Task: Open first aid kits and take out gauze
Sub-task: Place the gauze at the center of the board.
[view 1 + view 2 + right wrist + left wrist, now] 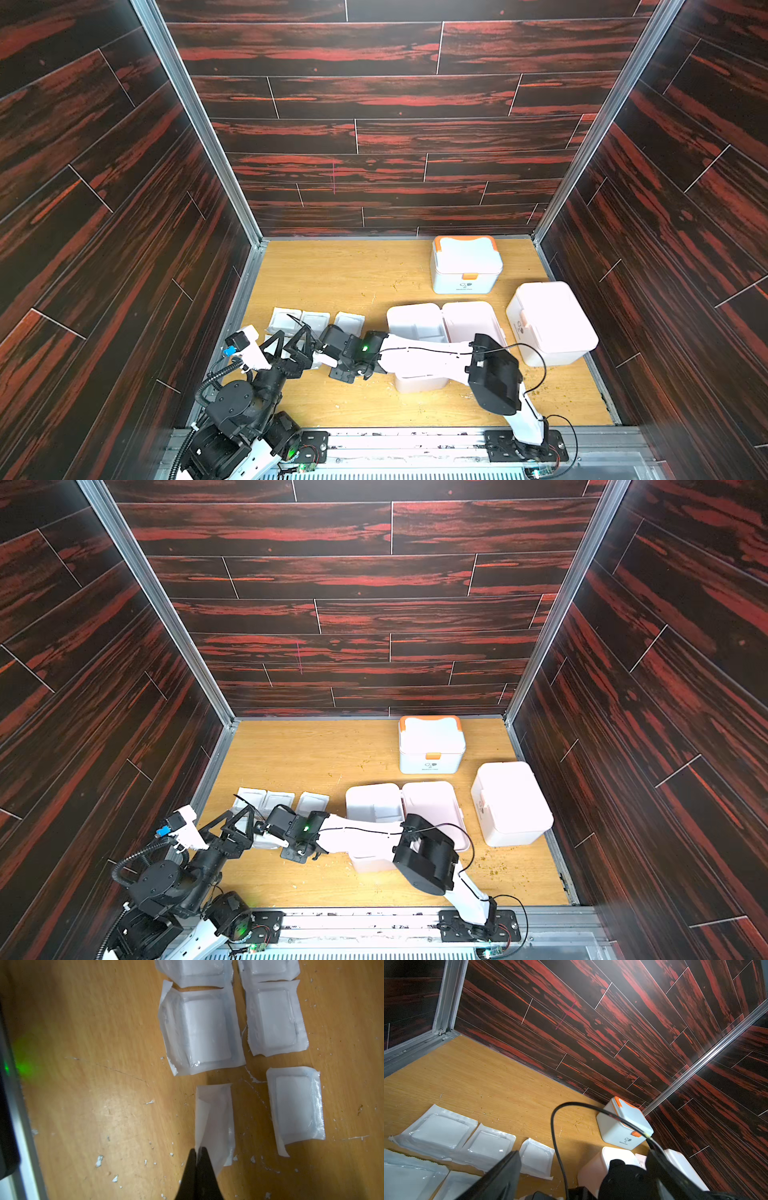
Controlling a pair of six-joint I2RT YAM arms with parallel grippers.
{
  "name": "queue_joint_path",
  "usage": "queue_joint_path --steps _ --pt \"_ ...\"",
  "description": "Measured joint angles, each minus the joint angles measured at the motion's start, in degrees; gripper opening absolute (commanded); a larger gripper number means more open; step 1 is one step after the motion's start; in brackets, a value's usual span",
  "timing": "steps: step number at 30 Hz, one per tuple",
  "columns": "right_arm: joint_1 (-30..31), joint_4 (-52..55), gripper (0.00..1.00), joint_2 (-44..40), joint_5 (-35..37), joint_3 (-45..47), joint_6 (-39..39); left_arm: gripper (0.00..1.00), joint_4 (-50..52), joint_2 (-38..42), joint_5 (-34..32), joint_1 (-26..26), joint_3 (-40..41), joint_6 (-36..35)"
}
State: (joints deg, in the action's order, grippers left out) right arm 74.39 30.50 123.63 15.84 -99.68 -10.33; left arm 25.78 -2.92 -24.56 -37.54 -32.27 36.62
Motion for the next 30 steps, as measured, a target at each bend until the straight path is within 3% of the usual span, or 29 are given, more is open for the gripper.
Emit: queue_joint_path --steps 13,16,30 --pt "0.2 2.4 0.0 5.2 3.8 -4.4 -3.3 0.98 0.1 0.0 -0.5 0.0 0.0 -0.4" --pt "0.2 2.7 0.19 5.7 4.2 -4.5 -3.5 0.98 0.1 0.0 -0.5 0.0 0.0 -0.4" --pt "0.2 0.4 0.63 4.5 2.8 -1.4 0.3 0.98 0.7 -0.8 -0.4 0.0 -0.6 -0.2"
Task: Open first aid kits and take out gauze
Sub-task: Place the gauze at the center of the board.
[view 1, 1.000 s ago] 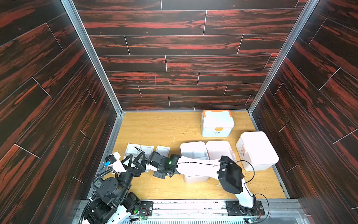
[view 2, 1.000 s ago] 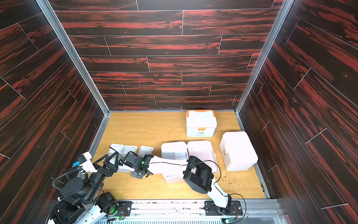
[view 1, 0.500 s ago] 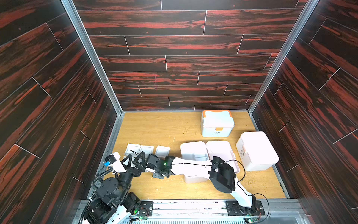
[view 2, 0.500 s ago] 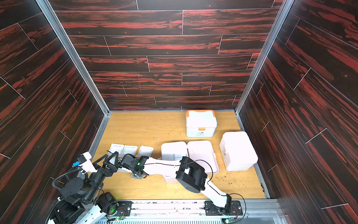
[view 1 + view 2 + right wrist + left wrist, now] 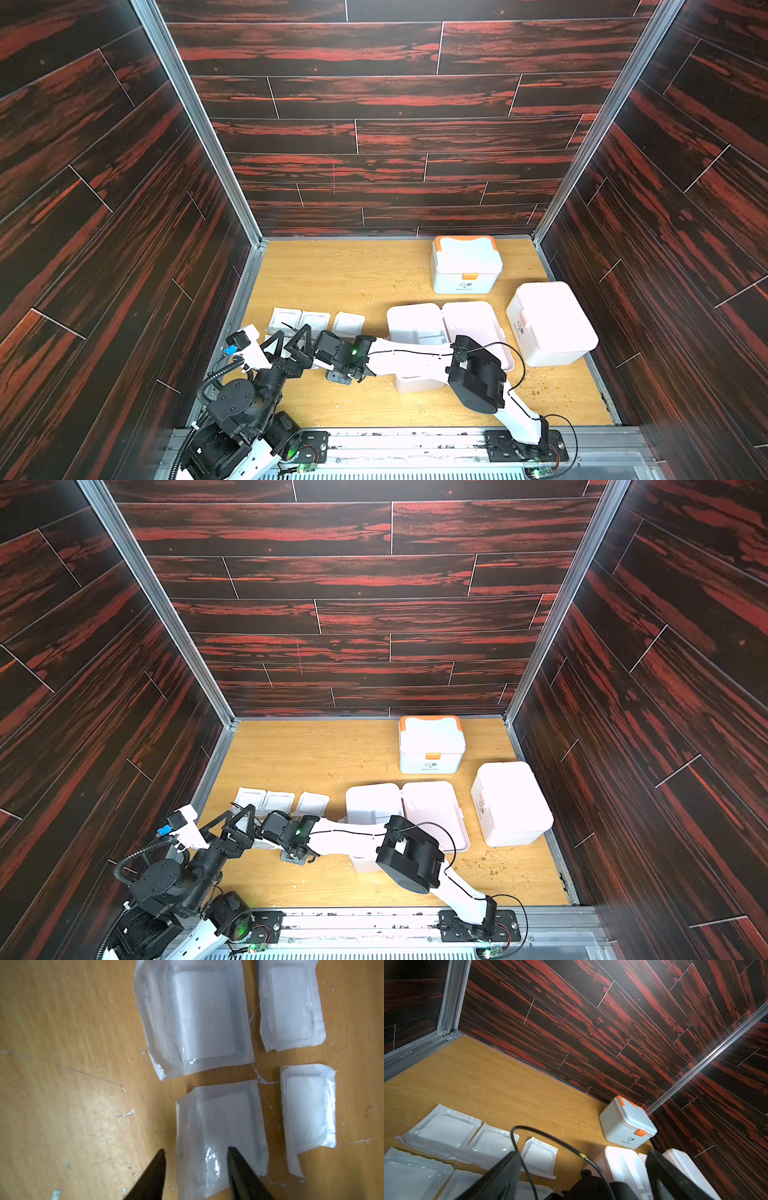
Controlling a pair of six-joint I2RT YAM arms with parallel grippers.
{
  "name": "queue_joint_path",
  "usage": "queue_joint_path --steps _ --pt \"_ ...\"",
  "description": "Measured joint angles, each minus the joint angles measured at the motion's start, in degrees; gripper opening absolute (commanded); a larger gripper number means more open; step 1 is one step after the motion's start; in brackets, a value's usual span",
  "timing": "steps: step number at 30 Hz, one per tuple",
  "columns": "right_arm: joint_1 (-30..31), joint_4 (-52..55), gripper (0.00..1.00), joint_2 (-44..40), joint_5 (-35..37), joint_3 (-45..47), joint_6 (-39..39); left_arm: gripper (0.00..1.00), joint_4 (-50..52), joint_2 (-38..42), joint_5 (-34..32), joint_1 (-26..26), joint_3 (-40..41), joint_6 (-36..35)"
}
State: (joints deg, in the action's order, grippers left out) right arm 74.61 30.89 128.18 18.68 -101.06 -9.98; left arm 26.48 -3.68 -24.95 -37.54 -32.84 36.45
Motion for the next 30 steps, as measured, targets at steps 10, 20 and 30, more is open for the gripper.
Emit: queue_joint_path --steps 10,20,30 --pt "0.0 -9.1 0.84 -20.9 -7.3 18.6 5.5 0.98 2.3 -0.1 -0.8 0.0 -2.7 0.0" --pt "0.0 -18.7 0.99 -42.1 -10.3 33.1 9.6 0.99 2.5 -5.2 -0.7 0.0 -6.8 0.0" --pt "0.0 -22.0 0.99 -64.3 -3.3 46.6 13.7 1.0 -0.9 -17.3 3.9 0.0 -8.3 1.2"
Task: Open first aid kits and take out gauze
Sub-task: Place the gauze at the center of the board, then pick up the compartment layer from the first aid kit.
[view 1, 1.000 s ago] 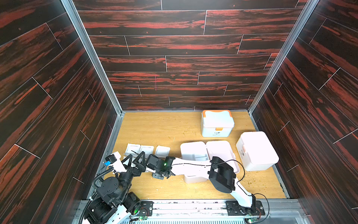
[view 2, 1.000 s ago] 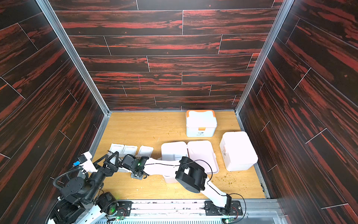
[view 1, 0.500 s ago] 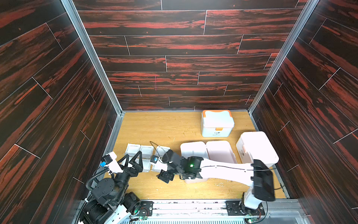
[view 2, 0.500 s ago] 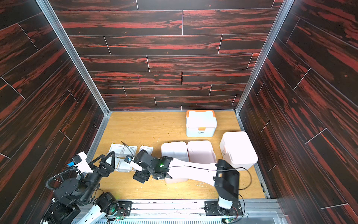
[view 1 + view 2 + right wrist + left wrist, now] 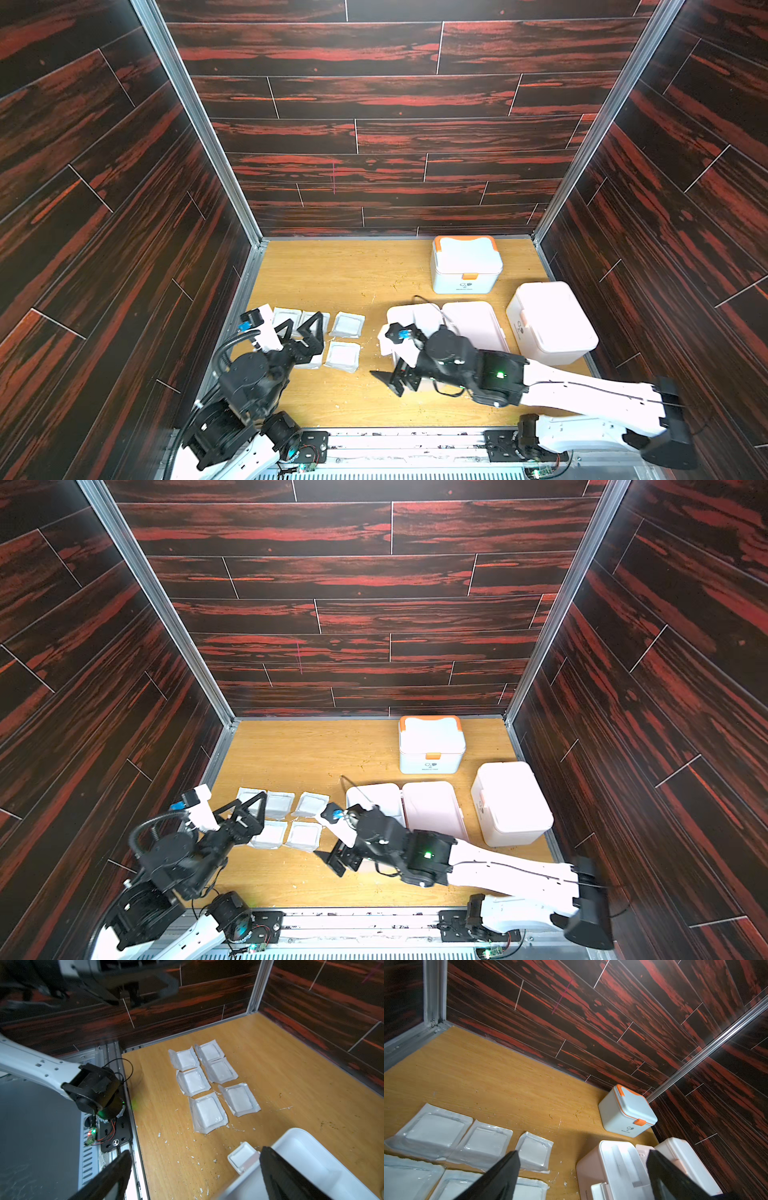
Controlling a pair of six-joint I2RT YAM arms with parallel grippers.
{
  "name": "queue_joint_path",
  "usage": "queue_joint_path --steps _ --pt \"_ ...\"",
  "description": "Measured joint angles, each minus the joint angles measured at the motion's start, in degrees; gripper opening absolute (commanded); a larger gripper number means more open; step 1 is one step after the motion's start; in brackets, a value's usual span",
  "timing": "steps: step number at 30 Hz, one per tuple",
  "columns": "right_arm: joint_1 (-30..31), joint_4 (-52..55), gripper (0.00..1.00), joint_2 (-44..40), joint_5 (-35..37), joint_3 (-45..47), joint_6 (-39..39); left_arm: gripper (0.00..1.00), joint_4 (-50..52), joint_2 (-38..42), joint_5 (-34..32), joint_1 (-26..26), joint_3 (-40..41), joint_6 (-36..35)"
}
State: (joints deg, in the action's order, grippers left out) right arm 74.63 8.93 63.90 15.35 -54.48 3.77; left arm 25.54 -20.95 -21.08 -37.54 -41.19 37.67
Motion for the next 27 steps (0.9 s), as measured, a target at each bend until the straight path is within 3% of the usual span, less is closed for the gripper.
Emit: queue_joint_path --steps 14,20,27 --pt "-1.7 1.3 0.99 -16.3 13.4 11.5 7.8 1.0 -5.9 -24.8 8.1 0.0 -4.4 4.7" --pt "-8.5 3.1 0.99 -21.2 13.4 13.8 12.3 1.0 -8.0 -30.6 10.0 0.0 -4.4 8.0" --pt "-21.0 6.7 0.99 -19.6 6.1 13.5 18.7 1.0 -10.3 -32.1 10.1 0.0 -3.7 13.2"
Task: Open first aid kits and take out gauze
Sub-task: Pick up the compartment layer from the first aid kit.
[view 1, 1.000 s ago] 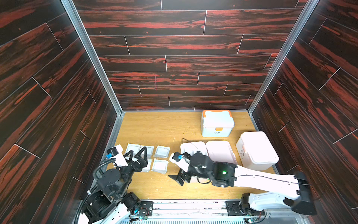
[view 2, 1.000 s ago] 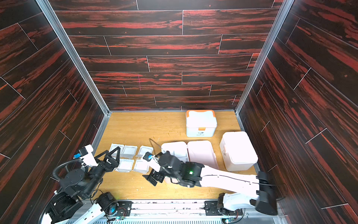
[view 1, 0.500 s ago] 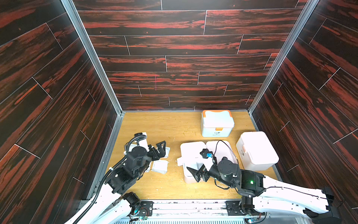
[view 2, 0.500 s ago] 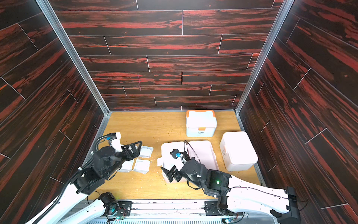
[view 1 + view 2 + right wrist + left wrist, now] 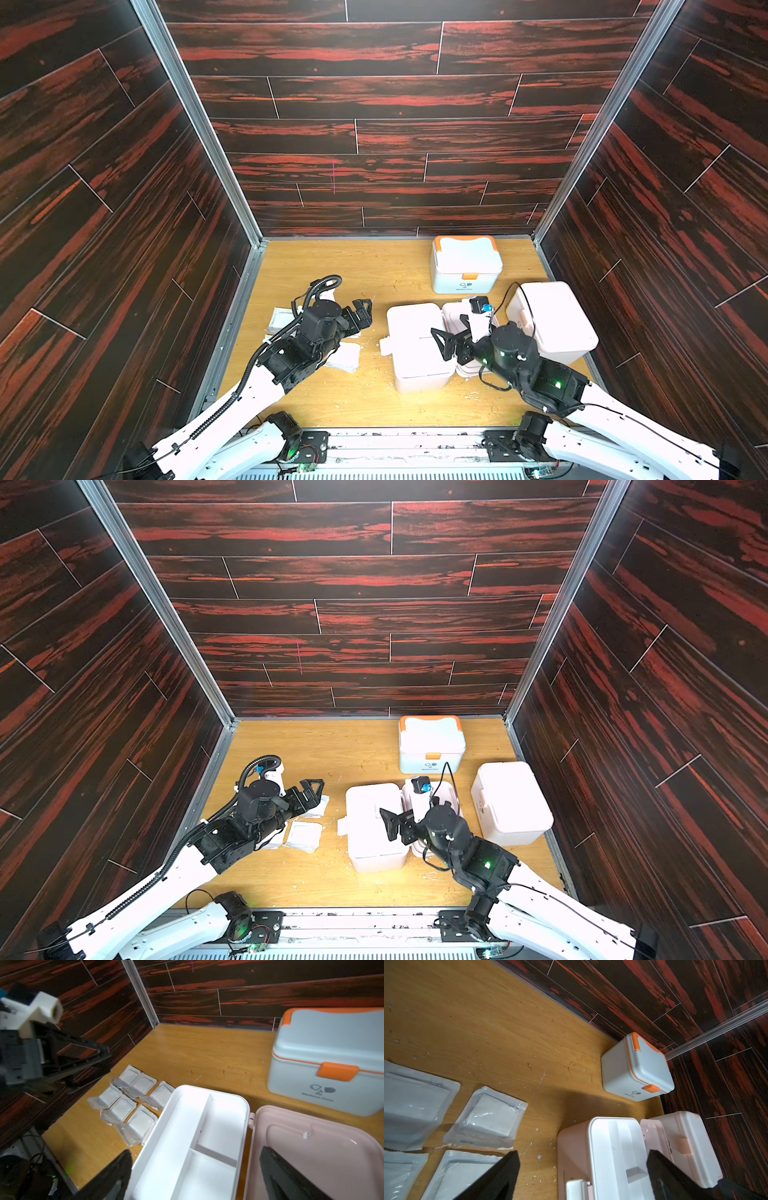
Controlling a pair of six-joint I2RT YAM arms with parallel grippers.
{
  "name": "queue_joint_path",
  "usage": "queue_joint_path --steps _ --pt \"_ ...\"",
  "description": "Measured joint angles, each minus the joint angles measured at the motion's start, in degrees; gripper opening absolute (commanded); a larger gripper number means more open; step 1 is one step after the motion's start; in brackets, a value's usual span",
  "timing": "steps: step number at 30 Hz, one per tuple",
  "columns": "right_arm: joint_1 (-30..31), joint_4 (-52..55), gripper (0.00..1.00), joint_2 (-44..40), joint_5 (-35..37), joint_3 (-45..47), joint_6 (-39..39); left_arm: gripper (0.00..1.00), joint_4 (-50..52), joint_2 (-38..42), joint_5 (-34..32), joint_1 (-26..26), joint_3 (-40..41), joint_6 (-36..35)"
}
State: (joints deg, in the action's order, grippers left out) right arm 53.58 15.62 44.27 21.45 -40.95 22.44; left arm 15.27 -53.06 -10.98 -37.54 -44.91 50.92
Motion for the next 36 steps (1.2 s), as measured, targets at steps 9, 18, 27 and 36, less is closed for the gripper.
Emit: queue_joint_path --steps 9,18,27,36 --pt "-5.3 8.1 0.99 14.6 -8.8 -10.5 5.9 1.0 -2.3 -4.0 4.0 0.0 1.0 1.0" --pt "-5.8 17.1 0.75 31.1 -12.5 -25.6 11.6 1.0 -9.2 3.6 6.1 0.0 9.8 -4.5" --pt "-5.8 25.8 0.64 40.9 -11.6 -33.8 18.2 1.0 -13.6 7.8 11.8 0.0 13.9 -10.8" --pt "-4.3 33.3 0.48 49.1 -7.8 -39.8 22.2 1.0 -19.5 8.1 20.2 0.0 19.5 -11.3"
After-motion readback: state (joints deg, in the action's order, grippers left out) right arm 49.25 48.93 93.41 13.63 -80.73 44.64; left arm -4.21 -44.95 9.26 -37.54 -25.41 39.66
